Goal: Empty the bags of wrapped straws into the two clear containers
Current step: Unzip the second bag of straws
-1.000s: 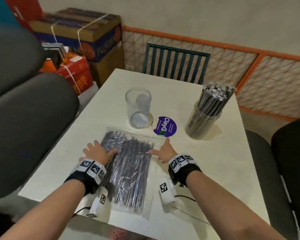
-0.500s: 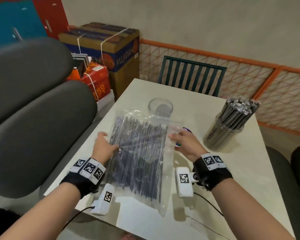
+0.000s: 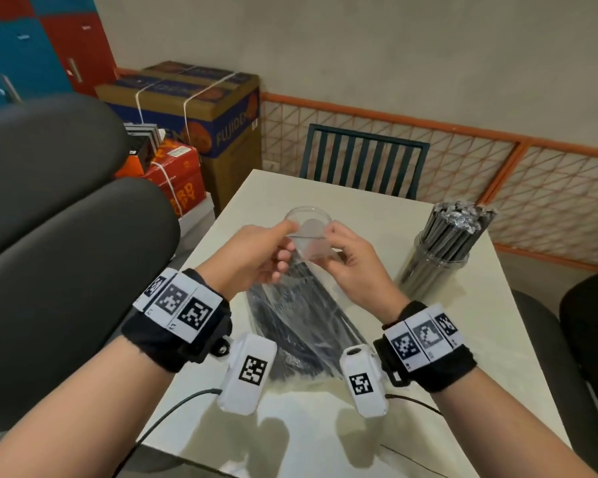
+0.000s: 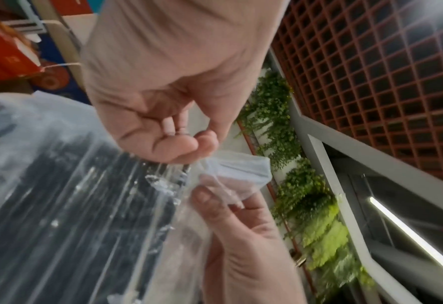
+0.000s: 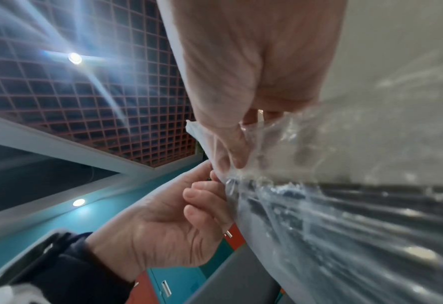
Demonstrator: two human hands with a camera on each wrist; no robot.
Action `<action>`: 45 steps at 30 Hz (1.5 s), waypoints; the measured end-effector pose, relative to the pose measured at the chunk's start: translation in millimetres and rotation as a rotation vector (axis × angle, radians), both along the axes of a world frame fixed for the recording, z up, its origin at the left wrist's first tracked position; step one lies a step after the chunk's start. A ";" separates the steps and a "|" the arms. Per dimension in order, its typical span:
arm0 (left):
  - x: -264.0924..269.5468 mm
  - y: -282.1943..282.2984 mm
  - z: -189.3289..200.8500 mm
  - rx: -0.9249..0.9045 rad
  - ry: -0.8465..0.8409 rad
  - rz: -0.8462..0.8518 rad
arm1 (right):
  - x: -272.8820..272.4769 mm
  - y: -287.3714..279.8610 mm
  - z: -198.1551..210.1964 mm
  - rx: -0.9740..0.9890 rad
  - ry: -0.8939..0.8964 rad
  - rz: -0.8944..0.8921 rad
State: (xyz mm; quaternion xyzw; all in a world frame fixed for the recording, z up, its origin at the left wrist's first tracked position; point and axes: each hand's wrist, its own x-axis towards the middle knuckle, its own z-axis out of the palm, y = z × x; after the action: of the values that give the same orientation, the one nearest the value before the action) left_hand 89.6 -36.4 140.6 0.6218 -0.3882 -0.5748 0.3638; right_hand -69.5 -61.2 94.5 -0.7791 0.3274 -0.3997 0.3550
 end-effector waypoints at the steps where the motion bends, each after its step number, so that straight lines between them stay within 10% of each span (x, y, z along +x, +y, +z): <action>1: 0.5 -1.3 -0.6 0.023 0.039 -0.013 | -1.0 -1.1 0.0 -0.031 0.023 -0.016; 12: -9.5 -4.1 6.0 0.060 0.076 -0.105 | -9.1 -4.6 -2.6 -0.152 0.029 -0.035; 22: 3.7 18.1 3.5 -0.318 0.256 0.084 | -19.8 0.3 39.5 0.406 0.032 0.286; 34: -36.3 27.2 -33.5 -0.474 0.035 0.092 | -14.8 -0.4 53.1 -0.001 0.495 -0.165; 45: -43.2 30.2 -52.1 -0.333 0.086 0.081 | -13.3 -21.7 25.3 0.042 0.425 -0.423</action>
State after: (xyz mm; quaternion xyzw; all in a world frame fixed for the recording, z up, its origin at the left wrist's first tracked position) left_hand 46.3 -6.2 88.4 0.5429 -0.4369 -0.5134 0.5008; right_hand -82.9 -82.9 119.7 -0.7524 0.5575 -0.2858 0.2034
